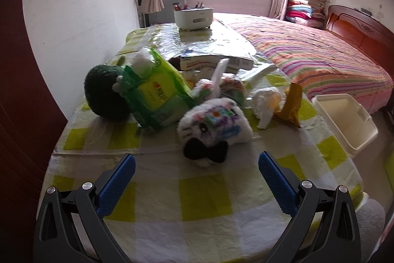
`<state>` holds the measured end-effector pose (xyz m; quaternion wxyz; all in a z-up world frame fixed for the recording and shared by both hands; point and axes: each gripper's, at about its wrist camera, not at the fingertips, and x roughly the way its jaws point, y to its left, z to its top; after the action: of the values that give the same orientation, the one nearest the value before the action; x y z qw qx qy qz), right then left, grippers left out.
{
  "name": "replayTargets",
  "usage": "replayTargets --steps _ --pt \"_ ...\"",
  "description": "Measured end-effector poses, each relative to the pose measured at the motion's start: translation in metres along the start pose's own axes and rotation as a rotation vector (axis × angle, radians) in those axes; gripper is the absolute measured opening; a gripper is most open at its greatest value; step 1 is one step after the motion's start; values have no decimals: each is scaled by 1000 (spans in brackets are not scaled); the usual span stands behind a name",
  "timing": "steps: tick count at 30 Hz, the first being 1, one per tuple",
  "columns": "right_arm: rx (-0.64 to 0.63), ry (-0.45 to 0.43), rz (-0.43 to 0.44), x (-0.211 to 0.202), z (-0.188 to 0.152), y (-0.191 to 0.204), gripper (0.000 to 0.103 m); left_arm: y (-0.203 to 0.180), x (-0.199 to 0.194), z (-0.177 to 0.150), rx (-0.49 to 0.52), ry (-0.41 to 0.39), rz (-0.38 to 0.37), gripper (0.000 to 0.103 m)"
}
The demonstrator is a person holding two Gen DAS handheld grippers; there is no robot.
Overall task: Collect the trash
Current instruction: 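Grasp the crumpled brown paper with the right gripper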
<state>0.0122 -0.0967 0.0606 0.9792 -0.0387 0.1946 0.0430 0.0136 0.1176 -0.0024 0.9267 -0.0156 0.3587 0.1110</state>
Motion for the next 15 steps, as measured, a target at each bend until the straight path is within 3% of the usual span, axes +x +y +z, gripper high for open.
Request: replayTargets --steps 7,15 --pt "-39 -3 78 25 9 21 97 21 8 6 -13 -12 42 97" --pt "0 137 239 105 27 29 97 60 29 32 12 -39 138 97"
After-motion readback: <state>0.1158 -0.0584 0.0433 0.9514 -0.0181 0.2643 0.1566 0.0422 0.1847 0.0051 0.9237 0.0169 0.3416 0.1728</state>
